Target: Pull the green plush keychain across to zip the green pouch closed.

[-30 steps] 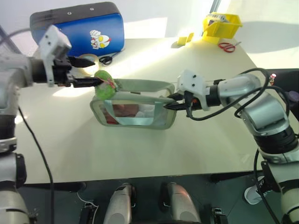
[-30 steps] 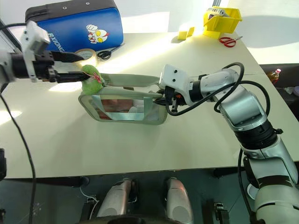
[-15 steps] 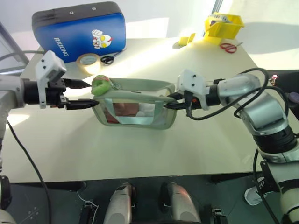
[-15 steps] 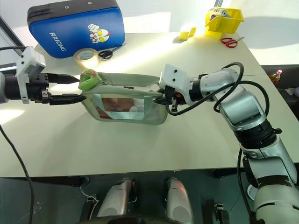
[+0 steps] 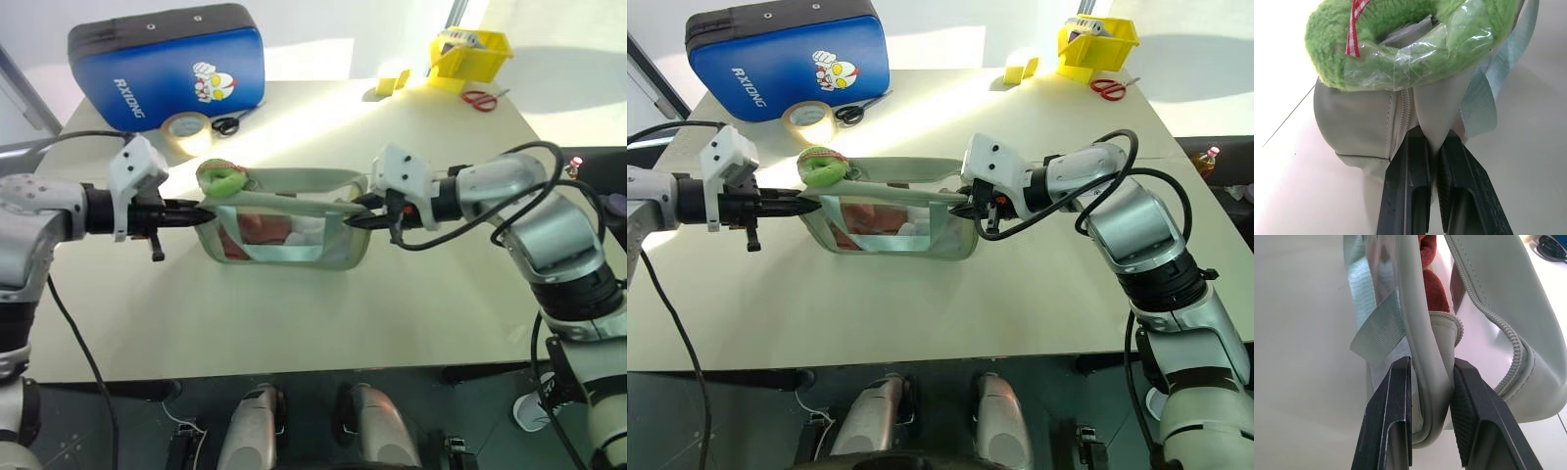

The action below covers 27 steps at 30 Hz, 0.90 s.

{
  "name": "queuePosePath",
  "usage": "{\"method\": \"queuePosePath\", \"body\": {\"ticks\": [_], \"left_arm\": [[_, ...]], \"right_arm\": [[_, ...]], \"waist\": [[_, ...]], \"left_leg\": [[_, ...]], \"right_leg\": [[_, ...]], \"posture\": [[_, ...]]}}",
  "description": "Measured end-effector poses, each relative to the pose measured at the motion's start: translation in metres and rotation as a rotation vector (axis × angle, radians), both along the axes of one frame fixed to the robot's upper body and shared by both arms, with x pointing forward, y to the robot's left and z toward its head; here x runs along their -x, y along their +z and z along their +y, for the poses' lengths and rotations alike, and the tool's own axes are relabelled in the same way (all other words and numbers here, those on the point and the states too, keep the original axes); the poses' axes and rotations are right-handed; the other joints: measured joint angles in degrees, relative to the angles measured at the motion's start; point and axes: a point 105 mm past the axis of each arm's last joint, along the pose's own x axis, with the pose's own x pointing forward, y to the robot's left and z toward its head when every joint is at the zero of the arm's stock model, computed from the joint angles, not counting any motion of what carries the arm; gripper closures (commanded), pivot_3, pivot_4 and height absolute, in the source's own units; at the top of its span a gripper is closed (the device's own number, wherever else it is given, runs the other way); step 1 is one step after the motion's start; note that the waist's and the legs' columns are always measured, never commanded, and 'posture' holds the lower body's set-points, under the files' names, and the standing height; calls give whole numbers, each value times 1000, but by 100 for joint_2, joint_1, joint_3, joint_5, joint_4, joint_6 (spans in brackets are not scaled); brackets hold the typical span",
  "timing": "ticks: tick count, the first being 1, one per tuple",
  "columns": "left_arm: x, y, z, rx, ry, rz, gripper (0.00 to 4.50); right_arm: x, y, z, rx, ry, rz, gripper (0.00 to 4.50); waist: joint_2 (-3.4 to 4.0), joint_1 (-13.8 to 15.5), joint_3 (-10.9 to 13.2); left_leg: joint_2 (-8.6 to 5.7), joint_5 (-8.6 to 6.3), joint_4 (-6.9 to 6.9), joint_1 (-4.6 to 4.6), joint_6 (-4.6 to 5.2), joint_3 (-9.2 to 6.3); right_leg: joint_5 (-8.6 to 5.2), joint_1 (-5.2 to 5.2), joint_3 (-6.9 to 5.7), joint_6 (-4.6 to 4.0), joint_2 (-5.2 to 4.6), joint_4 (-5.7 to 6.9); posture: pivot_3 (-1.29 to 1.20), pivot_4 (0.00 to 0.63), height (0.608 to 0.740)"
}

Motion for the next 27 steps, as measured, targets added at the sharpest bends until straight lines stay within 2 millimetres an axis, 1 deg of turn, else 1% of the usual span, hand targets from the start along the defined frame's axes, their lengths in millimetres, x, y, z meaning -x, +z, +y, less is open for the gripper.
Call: {"method": "queuePosePath", "body": {"ticks": [2, 5, 7, 8, 9, 10, 12, 14, 15, 16, 17, 18, 20, 22, 25, 27], "left_arm": [[-1, 0, 0, 7, 3, 1, 4448], [-1, 0, -1, 9, 4, 3, 4500], [-1, 0, -1, 9, 2, 3, 4500], [-1, 0, -1, 9, 3, 2, 4500], [-1, 0, -1, 9, 4, 2, 4500], [-1, 0, -1, 9, 5, 1, 4500], [-1, 0, -1, 9, 7, 0, 4500], [-1, 0, -1, 8, 8, 0, 4500], [-2, 0, -1, 8, 11, -1, 4500], [-2, 0, -1, 8, 14, -3, 4500], [-2, 0, -2, 9, 12, -6, 4500], [-2, 1, -4, 13, 7, -9, 4500], [-3, 1, -7, 16, -1, -10, 4500], [-3, 0, -8, 18, -5, -9, 4500], [-3, 0, -8, 18, -6, -8, 4500], [-3, 0, -8, 17, -7, -8, 4500]], "right_arm": [[-1, 2, 1, -4, -2, -1, 3436], [-3, 7, 3, -16, 4, 6, 2630], [-5, 14, 5, -25, 19, 6, 1591], [-6, 16, 5, -26, 21, 0, 1156], [-8, 19, 4, -25, 23, -8, 587], [-10, 22, 3, -19, 30, -18, 134], [-14, 33, -3, -7, 44, -32, 134], [-17, 49, -5, -21, 53, -60, 134], [-17, 58, 0, -55, 70, -72, 134], [-15, 69, 10, -96, 101, -85, 134], [-11, 77, 21, -130, 140, -94, 134], [-6, 83, 37, -167, 192, -100, 134], [2, 84, 64, -216, 267, -101, 134], [7, 76, 90, -235, 317, -82, 134], [12, 70, 113, -243, 359, -91, 134], [9, 64, 125, -228, 359, -121, 134]], "waist": [[0, -1, 0], [0, 0, 0], [0, -1, 0], [0, 1, 0], [1, 2, 0], [1, 4, 0], [3, 1, 2], [4, -8, 2], [4, -10, 2], [4, -29, 2], [4, -44, 2], [3, -48, 2], [3, -33, 2], [3, -24, 2], [2, 0, 1], [1, -2, 1]], "left_leg": [[0, 1, 0, -1, 2, 0], [0, 1, 0, -1, 2, 0], [0, 1, 0, -1, 2, 0], [0, 1, 0, -1, 2, 0], [0, 1, 0, -2, 2, 0], [-1, 1, 0, -2, 2, 1], [-2, 1, 0, -3, 3, 1], [0, 1, -1, -3, 3, 1], [0, 1, -3, -2, 3, 2], [2, 1, -4, -1, 2, 3], [5, 2, -6, 0, 1, 5], [6, 3, -7, 1, 0, 4], [6, 3, -7, 2, -1, 5], [4, 4, -4, -1, 0, 7], [0, 4, -2, -2, 0, 5], [-1, 3, -1, -1, 0, 5]], "right_leg": [[0, 0, 0, 0, 0, 0], [0, 0, 0, 0, 0, 1], [0, 0, 0, 0, 0, 0], [0, 0, 0, 0, 0, 0], [0, -1, 0, 0, 0, -1], [0, 0, 0, 0, 0, -1], [0, -2, 0, 0, 0, -2], [0, -3, 0, 0, 1, -1], [1, -4, 0, 0, 1, 0], [2, -5, 0, 1, 2, 2], [4, -6, 1, 5, 3, 4], [11, -6, 0, 16, 5, 10], [11, -7, 0, 17, 6, 19], [11, -10, 0, 18, 4, 22], [11, -8, 0, 17, 3, 21], [9, -5, 0, 14, 2, 19]], "posture": [[0, 150, 740], [0, 150, 740], [0, 150, 740], [0, 150, 740], [0, 150, 740], [0, 150, 740], [0, 150, 740], [0, 150, 740], [0, 150, 740], [0, 150, 740], [0, 150, 740], [0, 150, 740], [0, 150, 740], [0, 150, 740], [0, 150, 740], [0, 150, 740]]}}
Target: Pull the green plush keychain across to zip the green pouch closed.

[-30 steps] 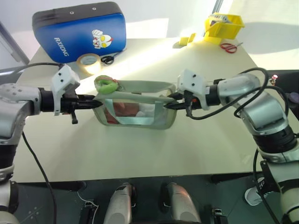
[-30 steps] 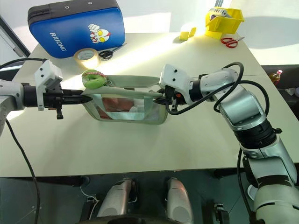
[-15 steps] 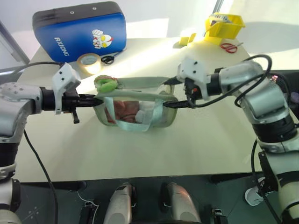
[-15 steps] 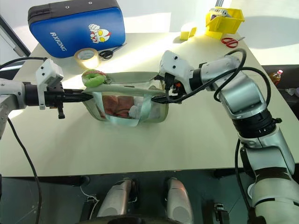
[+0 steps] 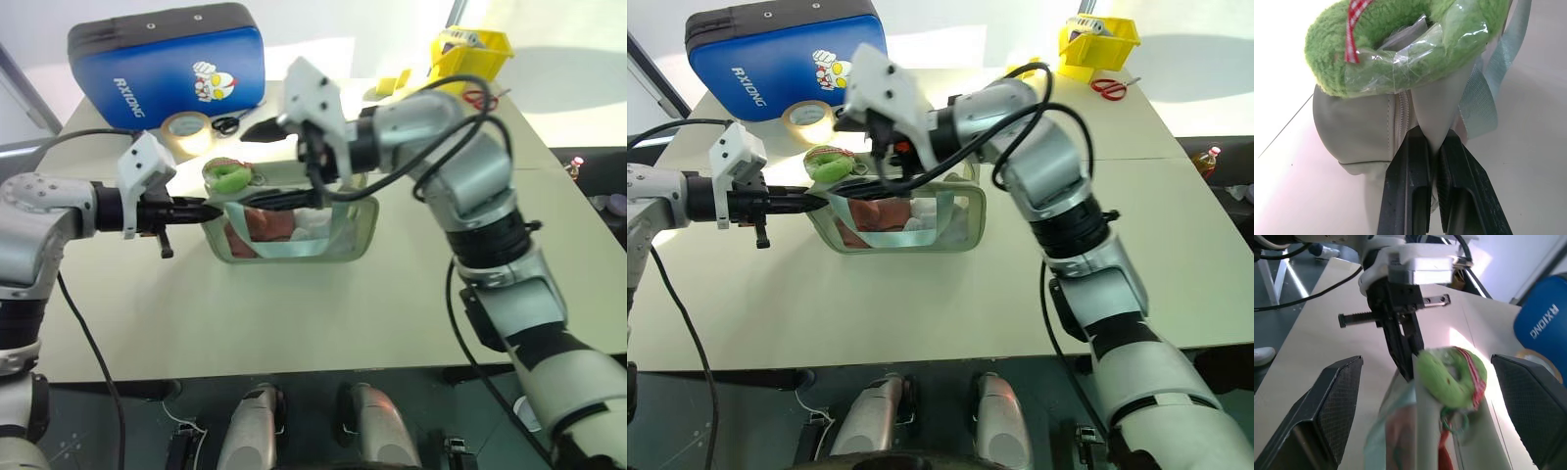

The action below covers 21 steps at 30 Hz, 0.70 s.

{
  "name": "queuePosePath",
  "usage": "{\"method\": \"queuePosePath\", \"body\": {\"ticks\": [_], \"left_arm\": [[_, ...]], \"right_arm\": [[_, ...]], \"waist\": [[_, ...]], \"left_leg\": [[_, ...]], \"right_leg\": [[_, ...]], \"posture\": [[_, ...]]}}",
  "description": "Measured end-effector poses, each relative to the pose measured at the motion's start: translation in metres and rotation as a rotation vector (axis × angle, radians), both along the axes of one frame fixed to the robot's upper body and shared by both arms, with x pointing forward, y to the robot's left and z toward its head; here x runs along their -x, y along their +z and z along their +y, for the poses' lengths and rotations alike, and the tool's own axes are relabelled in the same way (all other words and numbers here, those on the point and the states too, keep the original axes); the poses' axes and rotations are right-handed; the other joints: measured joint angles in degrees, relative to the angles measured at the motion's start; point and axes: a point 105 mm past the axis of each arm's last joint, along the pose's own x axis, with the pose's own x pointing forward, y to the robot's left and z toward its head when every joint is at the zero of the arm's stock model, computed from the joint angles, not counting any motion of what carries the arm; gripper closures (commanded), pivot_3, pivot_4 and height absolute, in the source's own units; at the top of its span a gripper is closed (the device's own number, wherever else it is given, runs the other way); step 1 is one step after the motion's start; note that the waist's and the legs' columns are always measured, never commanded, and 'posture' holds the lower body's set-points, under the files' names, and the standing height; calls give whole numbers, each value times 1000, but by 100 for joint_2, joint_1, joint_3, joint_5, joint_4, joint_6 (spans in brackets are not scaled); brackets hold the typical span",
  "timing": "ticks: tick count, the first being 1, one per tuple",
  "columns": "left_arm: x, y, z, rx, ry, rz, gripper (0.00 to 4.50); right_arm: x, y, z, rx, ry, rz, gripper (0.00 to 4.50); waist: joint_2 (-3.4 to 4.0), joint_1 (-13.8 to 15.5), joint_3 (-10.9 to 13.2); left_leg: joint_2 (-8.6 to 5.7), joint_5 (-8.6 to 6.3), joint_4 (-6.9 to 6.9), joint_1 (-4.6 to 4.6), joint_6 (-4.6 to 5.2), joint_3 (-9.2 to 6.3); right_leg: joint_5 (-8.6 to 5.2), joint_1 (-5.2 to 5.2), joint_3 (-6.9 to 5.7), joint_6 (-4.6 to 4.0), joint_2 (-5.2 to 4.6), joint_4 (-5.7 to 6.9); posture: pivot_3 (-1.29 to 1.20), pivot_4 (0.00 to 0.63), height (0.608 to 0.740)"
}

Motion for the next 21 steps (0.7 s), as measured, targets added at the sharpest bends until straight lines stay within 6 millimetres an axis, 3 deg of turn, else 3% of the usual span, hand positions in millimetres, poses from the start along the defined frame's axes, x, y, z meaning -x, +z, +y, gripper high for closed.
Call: {"method": "queuePosePath", "body": {"ticks": [4, 6, 8, 13, 14, 18, 21], "left_arm": [[0, 0, -1, -2, -2, 0, 4500], [0, 0, -1, -1, 0, 1, 4500], [0, 0, -1, -1, 1, 4, 4500], [0, 0, -1, -1, 2, 5, 4500], [0, 0, -1, -1, 2, 5, 4500], [0, 0, -2, -1, -2, 4, 4500], [-1, 0, -4, 0, -10, 5, 4500]], "right_arm": [[-13, -14, 10, 27, -44, -28, 134], [-18, -18, 13, 29, -58, -36, 650], [-21, -21, 14, 41, -66, -52, 1426], [-25, -24, 13, 49, -79, -54, 4139], [-25, -23, 13, 43, -84, -44, 4447], [-29, -18, 2, 17, -122, 11, 4447], [-41, -11, -27, 4, -219, 25, 4447]], "waist": [[0, -8, 0], [0, -14, 0], [0, -14, 0], [0, -15, 0], [0, -16, 0], [0, -3, 0], [0, 27, 0]], "left_leg": [[0, 0, 0, 0, 0, -1], [0, 0, 0, 0, 0, -1], [0, 0, 0, 0, 0, 0], [1, 1, 0, 1, 0, -1], [1, 1, 0, 1, 0, -1], [0, 0, 0, 1, 0, -2], [-4, 0, 0, -1, -1, -5]], "right_leg": [[-2, -1, 0, -4, 0, 1], [-1, -1, 0, -2, 1, 1], [0, 0, 0, 1, 1, 2], [0, 0, 0, 1, 1, 2], [0, 0, 0, 1, 1, 2], [0, 2, 0, 0, 0, 1], [-3, 2, 0, -4, -2, 0]], "posture": [[0, 150, 740], [0, 150, 740], [0, 150, 740], [0, 150, 740], [0, 150, 740], [0, 150, 740], [0, 150, 740]]}}
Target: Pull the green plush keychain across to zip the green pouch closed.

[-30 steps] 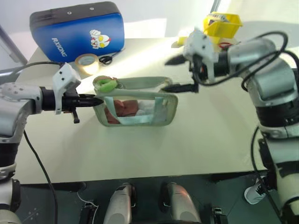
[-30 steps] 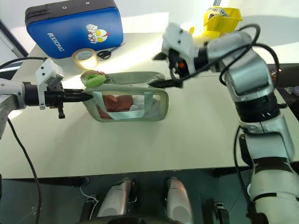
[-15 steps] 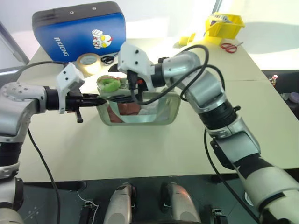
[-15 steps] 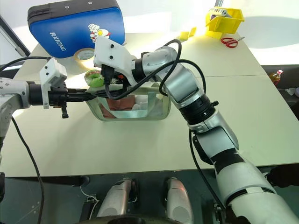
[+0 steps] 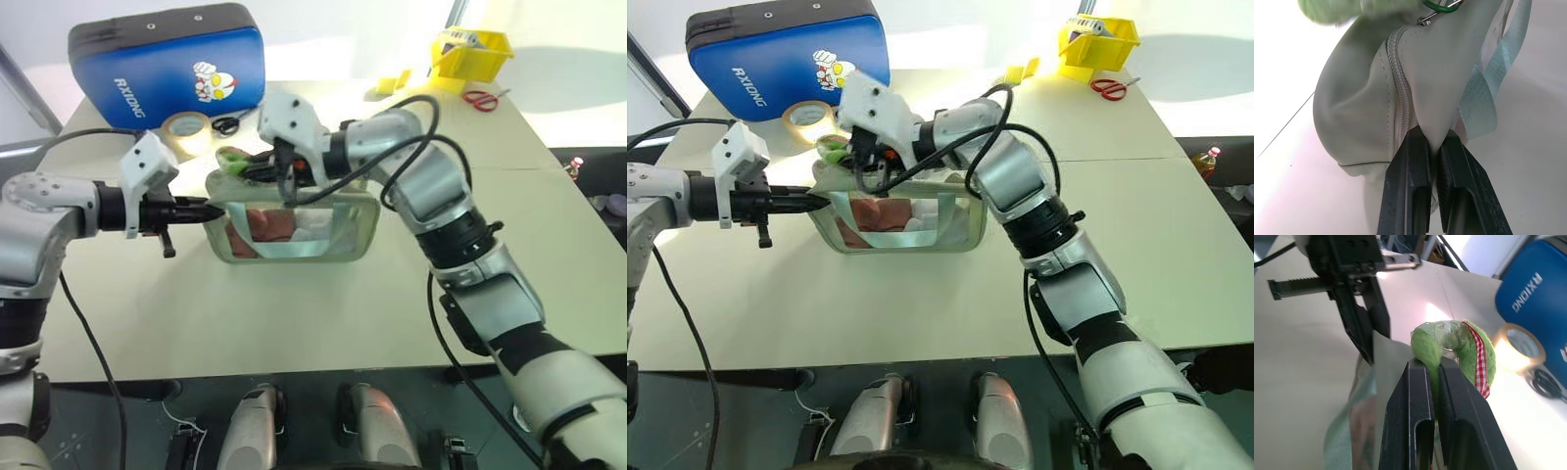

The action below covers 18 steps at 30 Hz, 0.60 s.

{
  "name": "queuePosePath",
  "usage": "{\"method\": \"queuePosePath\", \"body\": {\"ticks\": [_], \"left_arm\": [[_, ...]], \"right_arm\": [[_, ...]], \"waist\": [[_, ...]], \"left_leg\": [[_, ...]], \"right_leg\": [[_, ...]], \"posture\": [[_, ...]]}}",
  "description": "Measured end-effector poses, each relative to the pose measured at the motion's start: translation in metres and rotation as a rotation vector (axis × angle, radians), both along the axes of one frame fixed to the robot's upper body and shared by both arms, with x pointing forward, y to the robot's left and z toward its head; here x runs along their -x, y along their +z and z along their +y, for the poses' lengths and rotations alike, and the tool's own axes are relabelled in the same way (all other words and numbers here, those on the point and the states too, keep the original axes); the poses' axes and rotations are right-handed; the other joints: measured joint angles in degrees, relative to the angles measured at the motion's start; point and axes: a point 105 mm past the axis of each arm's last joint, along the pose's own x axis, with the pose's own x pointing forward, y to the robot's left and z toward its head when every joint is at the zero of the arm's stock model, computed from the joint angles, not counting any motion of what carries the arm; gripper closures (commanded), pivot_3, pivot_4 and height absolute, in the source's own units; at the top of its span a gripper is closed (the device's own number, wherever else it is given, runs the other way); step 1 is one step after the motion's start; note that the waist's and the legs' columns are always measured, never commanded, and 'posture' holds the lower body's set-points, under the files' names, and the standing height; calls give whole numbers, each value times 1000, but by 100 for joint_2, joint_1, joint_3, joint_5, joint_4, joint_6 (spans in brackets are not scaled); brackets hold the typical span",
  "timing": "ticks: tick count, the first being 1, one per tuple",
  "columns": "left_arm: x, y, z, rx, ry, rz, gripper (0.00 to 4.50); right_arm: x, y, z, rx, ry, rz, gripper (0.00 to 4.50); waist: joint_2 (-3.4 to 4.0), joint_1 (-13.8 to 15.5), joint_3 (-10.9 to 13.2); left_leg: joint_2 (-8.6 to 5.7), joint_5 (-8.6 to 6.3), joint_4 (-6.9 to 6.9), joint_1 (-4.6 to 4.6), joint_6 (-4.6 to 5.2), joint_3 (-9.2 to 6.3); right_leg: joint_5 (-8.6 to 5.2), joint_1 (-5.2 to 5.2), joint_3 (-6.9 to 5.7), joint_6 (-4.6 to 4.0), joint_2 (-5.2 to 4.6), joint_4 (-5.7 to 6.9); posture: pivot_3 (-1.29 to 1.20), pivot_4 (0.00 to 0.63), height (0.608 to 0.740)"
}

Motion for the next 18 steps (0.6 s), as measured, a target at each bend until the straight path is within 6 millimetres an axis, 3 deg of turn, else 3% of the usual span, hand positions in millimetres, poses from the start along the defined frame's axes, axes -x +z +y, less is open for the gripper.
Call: {"method": "queuePosePath", "body": {"ticks": [5, 8, 12, 18], "left_arm": [[0, 0, -2, 2, -6, -4, 4500], [-1, 0, -2, 3, -10, -7, 4500], [0, 0, -3, 4, -13, -7, 4500], [0, 0, -3, 3, -15, -6, 4500]], "right_arm": [[-13, 7, -65, -15, -217, -10, 4447], [-16, -3, -105, 4, -363, 2, 4447], [-14, -22, -143, -8, -525, 40, 4447], [-15, -42, -163, -55, -667, 92, 4447]], "waist": [[0, -28, 0], [0, -23, 0], [0, -21, 0], [1, -27, 1]], "left_leg": [[1, -1, -4, 1, 1, 0], [1, -1, -5, 1, 2, 2], [2, -1, -5, 3, 2, 1], [4, -2, -5, 3, 1, 1]], "right_leg": [[-4, 0, 0, -6, -2, -6], [-4, 0, 0, -6, -2, -7], [-4, 1, 0, -6, -2, -7], [-6, 0, 0, -8, -2, -13]], "posture": [[0, 150, 740], [0, 150, 740], [0, 150, 740], [0, 150, 740]]}}
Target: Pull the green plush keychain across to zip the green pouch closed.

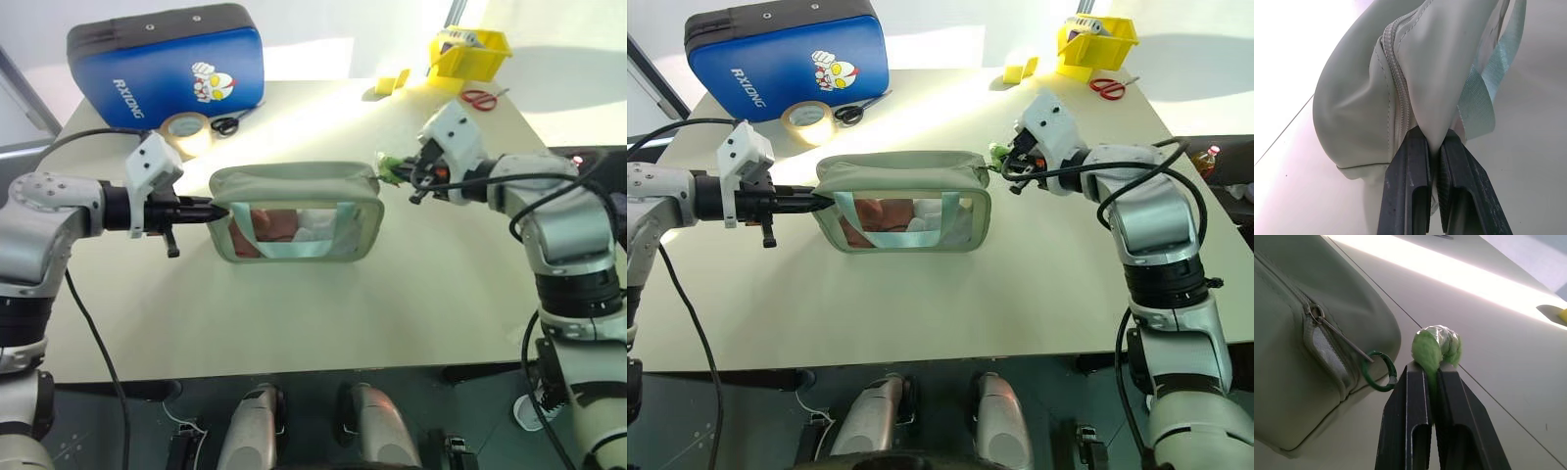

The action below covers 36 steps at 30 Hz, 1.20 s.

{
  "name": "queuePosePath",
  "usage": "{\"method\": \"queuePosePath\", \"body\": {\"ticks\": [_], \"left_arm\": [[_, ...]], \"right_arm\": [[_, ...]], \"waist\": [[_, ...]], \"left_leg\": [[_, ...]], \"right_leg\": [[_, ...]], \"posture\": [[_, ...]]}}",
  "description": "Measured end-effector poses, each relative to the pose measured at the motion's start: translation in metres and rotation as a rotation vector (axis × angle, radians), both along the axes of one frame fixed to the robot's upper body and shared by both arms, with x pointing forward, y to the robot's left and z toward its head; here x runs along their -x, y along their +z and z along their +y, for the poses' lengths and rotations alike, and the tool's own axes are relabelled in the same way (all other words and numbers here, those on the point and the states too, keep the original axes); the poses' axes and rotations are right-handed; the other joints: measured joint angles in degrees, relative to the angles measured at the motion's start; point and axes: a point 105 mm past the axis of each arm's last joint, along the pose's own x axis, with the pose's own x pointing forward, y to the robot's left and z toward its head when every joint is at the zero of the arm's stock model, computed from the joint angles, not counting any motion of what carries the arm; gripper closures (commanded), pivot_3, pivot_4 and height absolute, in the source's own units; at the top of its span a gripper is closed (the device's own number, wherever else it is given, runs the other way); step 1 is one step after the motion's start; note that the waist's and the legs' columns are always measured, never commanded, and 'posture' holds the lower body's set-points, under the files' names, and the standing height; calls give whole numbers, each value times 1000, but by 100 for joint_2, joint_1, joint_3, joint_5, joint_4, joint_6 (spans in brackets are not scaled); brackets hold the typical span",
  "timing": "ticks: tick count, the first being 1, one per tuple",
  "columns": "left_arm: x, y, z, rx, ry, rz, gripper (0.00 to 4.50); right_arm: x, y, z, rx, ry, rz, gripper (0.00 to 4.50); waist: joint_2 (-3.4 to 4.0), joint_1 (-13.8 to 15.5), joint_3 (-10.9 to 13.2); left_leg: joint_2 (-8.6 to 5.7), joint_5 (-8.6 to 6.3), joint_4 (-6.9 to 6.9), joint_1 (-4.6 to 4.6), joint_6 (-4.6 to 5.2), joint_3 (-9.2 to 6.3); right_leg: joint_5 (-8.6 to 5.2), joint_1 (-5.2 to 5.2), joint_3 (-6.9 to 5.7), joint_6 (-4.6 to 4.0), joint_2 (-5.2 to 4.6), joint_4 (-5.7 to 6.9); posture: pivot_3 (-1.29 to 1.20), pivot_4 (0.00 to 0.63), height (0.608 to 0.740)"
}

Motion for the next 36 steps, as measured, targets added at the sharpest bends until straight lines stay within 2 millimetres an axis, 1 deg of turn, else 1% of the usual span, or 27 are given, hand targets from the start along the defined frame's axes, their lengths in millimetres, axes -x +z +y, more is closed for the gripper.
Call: {"method": "queuePosePath", "body": {"ticks": [2, 4, 6, 8, 10, 13, 17, 20, 21, 23, 24, 25, 27, 28, 30, 31, 33, 34, 36], "left_arm": [[0, 0, 0, 0, -2, 1, 4500], [0, 0, 0, -1, -2, 2, 4500], [1, 0, 1, -5, 1, 2, 4500], [1, 0, 1, -7, 2, 2, 4500], [1, 0, 1, -10, 0, 1, 4500], [2, 0, 1, -13, 2, 2, 4500], [2, 0, 0, -14, 4, 5, 4500], [2, 0, 1, -15, 6, 5, 4500], [2, 0, 1, -17, 6, 5, 4500], [2, 0, 1, -18, 6, 2, 3730], [2, 1, 1, -18, 5, 0, 3379], [2, 1, 1, -17, 4, -1, 2960], [2, 1, 1, -15, 2, -2, 1923], [2, 1, 2, -14, 2, -1, 1393], [0, 1, 4, -9, 7, 1, 382], [0, 1, 5, -5, 9, 1, 29], [-1, 3, 8, -2, 15, 7, 29], [-1, 4, 10, -1, 16, 7, 29], [-2, 12, 12, 12, 24, -9, 29]], "right_arm": [[-1, -7, -3, -27, -33, 12, 4447], [-2, -19, -7, -41, -70, 36, 4447], [0, -41, -8, -59, -97, 92, 4447], [6, -73, -7, -66, -113, 168, 4447], [7, -90, -1, -78, -115, 205, 4447], [3, -94, 8, -114, -127, 195, 4447], [3, -99, 26, -152, -104, 201, 4447], [4, -98, 28, -184, -90, 218, 3498], [5, -97, 26, -183, -82, 224, 3007], [6, -94, 14, -153, -70, 232, 2041], [6, -91, 6, -127, -71, 231, 1467], [4, -86, -5, -97, -73, 227, 991], [1, -69, -23, -46, -71, 199, 15], [1, -58, -32, -21, -63, 186, 0], [3, -28, -46, 14, -20, 145, 0], [8, -13, -50, 24, 22, 134, 0], [19, 10, -49, 28, 119, 126, 0], [26, 19, -45, 16, 186, 134, 0], [42, 31, -34, -5, 312, 160, 0]], "waist": [[0, 5, 0], [-2, 8, -1], [-2, 0, -1], [-2, -2, -1], [0, -12, 0], [-1, -20, 0], [-1, -16, 0], [-1, -15, 0], [0, -15, 0], [3, -11, 2], [4, -6, 2], [6, 0, 4], [7, 1, 4], [11, -1, 7], [13, -3, 8], [13, -3, 8], [11, -3, 7], [11, -10, 7], [11, -12, 7]], "left_leg": [[0, 0, 0, -1, 0, -1], [-1, -1, -1, -3, 2, -1], [0, -2, -1, -3, 4, -1], [-1, -2, -4, -3, 5, -1], [-1, -1, -4, -2, 5, 1], [2, 0, -3, 3, 2, 0], [2, -1, -4, 2, 2, -1], [2, -1, -4, 1, 3, -1], [2, -1, -4, 1, 3, -1], [1, -2, -4, 0, 3, -1], [0, -2, -4, -1, 3, -2], [-1, -2, -4, -2, 2, -1], [-1, -4, -4, -3, 0, -2], [-1, -5, -4, -3, 0, -1], [0, -4, -9, -3, 1, -1], [1, -3, -12, -3, 3, -1], [1, -3, -20, -1, 4, -2], [1, -2, -24, -1, 4, -1], [2, -2, -26, -1, 5, -1]], "right_leg": [[0, 2, 0, 0, 0, -5], [0, 3, 0, -1, 1, -9], [0, 5, -1, -1, 1, -13], [0, 5, 0, 0, 2, -13], [0, 4, 0, 0, 3, -12], [0, 7, 0, 0, 5, -12], [-1, 7, 0, -1, 5, -14], [-1, 7, 0, -1, 5, -15], [-1, 7, 0, -1, 5, -15], [-1, 7, 0, -1, 4, -18], [-1, 7, 0, -2, 4, -20], [-2, 6, 0, -2, 3, -22], [-2, 5, 0, -2, 3, -26], [-2, 5, 0, -2, 2, -27], [-3, 3, 0, -2, 4, -30], [-3, 2, 0, -2, 4, -30], [-3, 2, -1, -2, 5, -34], [-2, 1, 0, -2, 5, -37], [-1, 0, -1, 0, 5, -38]], "posture": [[0, 150, 740], [0, 150, 740], [0, 150, 740], [0, 150, 740], [0, 150, 740], [0, 150, 740], [0, 150, 740], [0, 150, 740], [0, 150, 740], [0, 150, 740], [0, 150, 740], [0, 150, 740], [0, 150, 740], [0, 150, 740], [0, 150, 740], [0, 150, 740], [0, 150, 740], [0, 150, 740], [0, 150, 740]]}}
